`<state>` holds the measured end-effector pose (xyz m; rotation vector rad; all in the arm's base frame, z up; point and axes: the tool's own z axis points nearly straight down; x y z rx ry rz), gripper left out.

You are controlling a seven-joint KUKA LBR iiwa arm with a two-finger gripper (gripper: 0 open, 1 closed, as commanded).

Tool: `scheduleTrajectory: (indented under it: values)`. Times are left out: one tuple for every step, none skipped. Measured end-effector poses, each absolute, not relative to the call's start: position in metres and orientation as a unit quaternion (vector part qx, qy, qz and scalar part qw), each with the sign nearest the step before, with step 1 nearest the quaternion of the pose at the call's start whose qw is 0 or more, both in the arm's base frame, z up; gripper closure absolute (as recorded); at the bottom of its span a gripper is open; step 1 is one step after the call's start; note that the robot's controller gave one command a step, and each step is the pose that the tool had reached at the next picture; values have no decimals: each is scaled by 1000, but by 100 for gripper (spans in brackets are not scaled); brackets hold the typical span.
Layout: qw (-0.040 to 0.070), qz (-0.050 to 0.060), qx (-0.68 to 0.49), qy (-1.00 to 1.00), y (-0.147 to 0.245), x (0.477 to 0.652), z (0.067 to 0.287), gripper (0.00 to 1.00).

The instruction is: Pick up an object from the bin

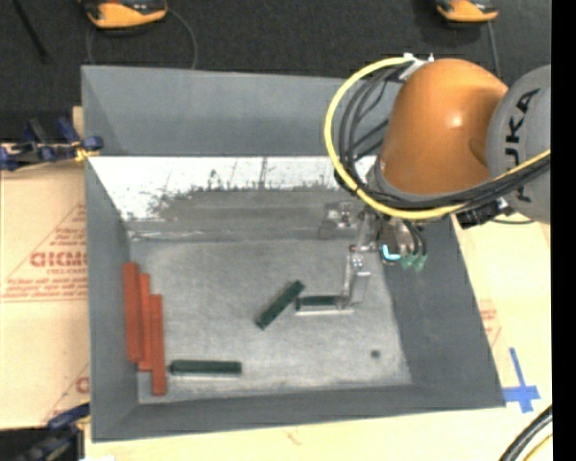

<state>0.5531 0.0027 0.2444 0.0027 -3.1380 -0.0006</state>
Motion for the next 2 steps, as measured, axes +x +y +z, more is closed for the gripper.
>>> scheduleTrajectory:
  values:
    - [-1, 1, 77, -997, 1, 507, 68, 0]
    - [-7, -1, 41, -999, 23, 592, 98, 0]
